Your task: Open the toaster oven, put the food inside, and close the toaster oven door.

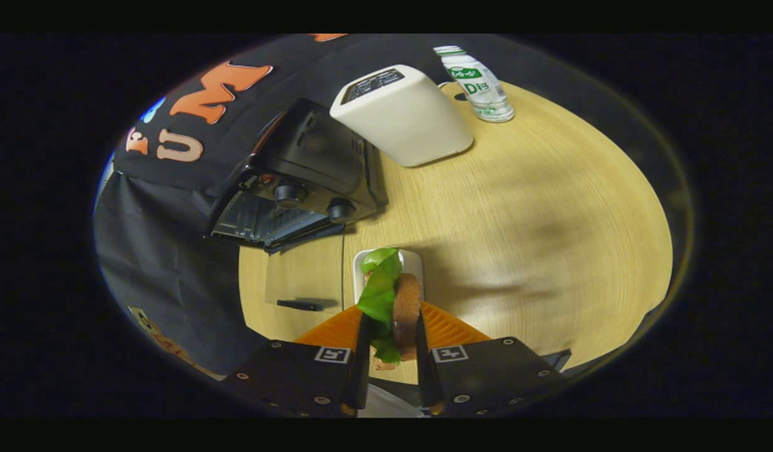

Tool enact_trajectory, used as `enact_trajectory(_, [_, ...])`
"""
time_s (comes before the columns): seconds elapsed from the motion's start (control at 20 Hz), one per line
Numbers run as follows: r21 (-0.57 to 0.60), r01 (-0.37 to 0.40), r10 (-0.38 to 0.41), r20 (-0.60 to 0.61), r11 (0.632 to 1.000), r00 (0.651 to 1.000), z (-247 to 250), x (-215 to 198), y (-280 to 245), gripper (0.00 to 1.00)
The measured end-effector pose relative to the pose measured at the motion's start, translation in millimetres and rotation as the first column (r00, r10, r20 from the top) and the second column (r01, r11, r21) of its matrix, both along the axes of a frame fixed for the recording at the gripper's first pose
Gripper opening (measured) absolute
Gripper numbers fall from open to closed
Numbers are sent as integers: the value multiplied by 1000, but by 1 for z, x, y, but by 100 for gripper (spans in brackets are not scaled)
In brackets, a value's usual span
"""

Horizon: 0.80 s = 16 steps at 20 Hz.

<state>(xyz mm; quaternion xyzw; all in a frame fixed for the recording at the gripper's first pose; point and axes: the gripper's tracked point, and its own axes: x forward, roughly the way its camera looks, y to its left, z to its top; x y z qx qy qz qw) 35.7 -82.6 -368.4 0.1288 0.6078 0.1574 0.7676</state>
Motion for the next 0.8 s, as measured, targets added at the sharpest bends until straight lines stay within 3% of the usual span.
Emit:
enact_trajectory(0.1, [9, 52, -52, 26, 999, 998, 13, 2, -3, 29])
enact_trajectory(0.25, [31, 138, -140, 96, 990, 986, 42, 3, -6, 28])
enact_trajectory(0.45, [137, 264, -288, 203, 955, 936, 82, 5, 14, 28])
enact_trajectory(0.8, [312, 379, -458, 235, 871, 858, 75, 3, 109, 28])
